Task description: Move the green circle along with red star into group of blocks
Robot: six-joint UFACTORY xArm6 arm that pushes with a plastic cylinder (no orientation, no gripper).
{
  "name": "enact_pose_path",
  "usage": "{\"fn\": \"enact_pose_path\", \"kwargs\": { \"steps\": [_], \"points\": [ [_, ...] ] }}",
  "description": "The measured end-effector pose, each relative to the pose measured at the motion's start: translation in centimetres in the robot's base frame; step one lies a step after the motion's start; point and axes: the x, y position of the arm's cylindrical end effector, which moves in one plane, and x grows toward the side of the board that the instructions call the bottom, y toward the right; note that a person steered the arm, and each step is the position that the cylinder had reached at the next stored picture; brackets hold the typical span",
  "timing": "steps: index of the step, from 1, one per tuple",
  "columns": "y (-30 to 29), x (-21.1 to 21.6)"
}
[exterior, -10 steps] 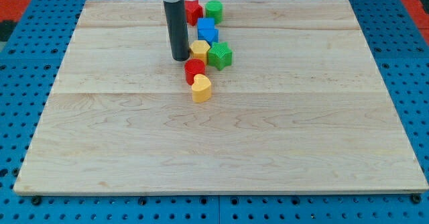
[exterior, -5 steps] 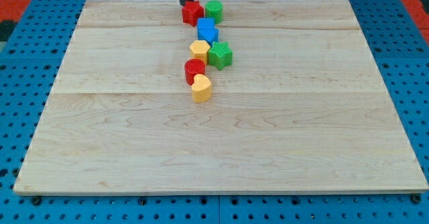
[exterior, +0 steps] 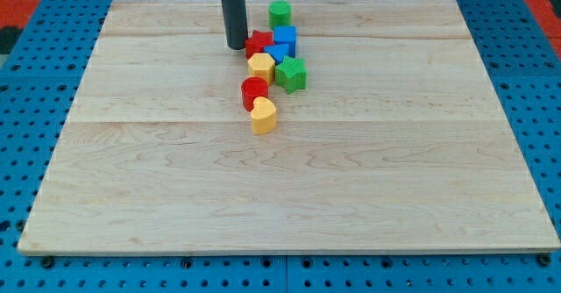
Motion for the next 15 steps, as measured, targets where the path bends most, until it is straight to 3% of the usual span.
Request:
{"fn": "enact_pose_path", "kwargs": {
  "steps": [1,2,3,6,7,8,9,10,12,13,14,15],
  "points": [
    [-2.7,-2.9],
    [-0.6,-8.9],
    [2.4,-10.6],
    [12.6,-8.4],
    [2.0,-5.3],
    [-4.8,-2.6],
    [-5.5,-5.6],
    [-7.5,-3.9],
    [-2.1,0.5],
    [-2.7,0.9],
    [-6.8,5.6],
    [-2.6,15.4]
  ]
}}
